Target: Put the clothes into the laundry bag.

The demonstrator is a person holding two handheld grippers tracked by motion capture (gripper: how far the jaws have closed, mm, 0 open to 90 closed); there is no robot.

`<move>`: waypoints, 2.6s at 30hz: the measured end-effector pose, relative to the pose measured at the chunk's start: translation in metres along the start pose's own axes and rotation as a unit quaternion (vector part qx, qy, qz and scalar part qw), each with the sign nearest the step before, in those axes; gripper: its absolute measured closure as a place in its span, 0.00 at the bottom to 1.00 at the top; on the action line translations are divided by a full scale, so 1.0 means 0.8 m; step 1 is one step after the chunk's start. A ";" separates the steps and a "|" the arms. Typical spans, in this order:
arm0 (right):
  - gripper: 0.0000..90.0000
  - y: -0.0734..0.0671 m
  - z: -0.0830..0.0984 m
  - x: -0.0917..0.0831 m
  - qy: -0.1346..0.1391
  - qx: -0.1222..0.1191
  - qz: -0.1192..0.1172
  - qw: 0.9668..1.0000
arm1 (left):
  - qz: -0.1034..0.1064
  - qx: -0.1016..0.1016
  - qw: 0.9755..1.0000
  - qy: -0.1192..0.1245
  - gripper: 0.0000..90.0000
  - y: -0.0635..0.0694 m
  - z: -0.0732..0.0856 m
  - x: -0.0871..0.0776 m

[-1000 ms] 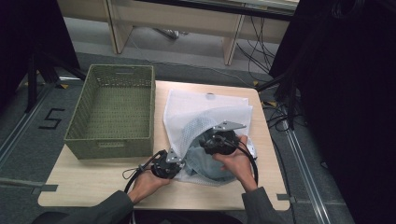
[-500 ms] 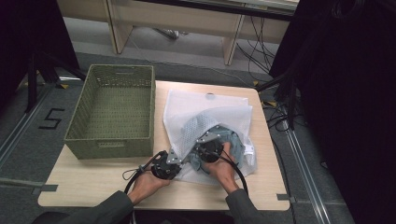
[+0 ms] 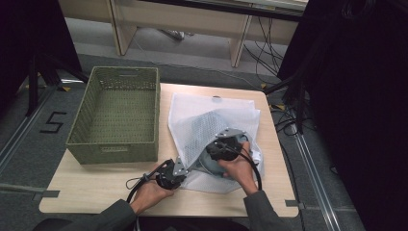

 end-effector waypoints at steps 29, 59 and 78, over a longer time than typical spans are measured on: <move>0.45 -0.009 0.055 -0.039 -0.021 0.023 -0.040 0.999 | 0.074 0.041 0.996 -0.022 0.71 0.065 -0.022 0.022; 0.87 0.032 0.035 0.057 -0.045 0.000 0.044 0.998 | 0.094 0.026 0.995 -0.021 0.97 0.068 -0.009 0.013; 0.47 0.053 0.047 -0.040 0.009 0.042 0.014 0.999 | 0.139 0.012 0.989 0.056 0.49 0.105 -0.057 0.053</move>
Point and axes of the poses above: each handheld gripper's, and its own axes: x roughly forward along the jaws, z roughly out of its underside, y roughly to its right, the point moved 6 cm from there along x, roughly forward along the jaws, and after that the axes turned 11 degrees about -x, right-handed, at the moved point
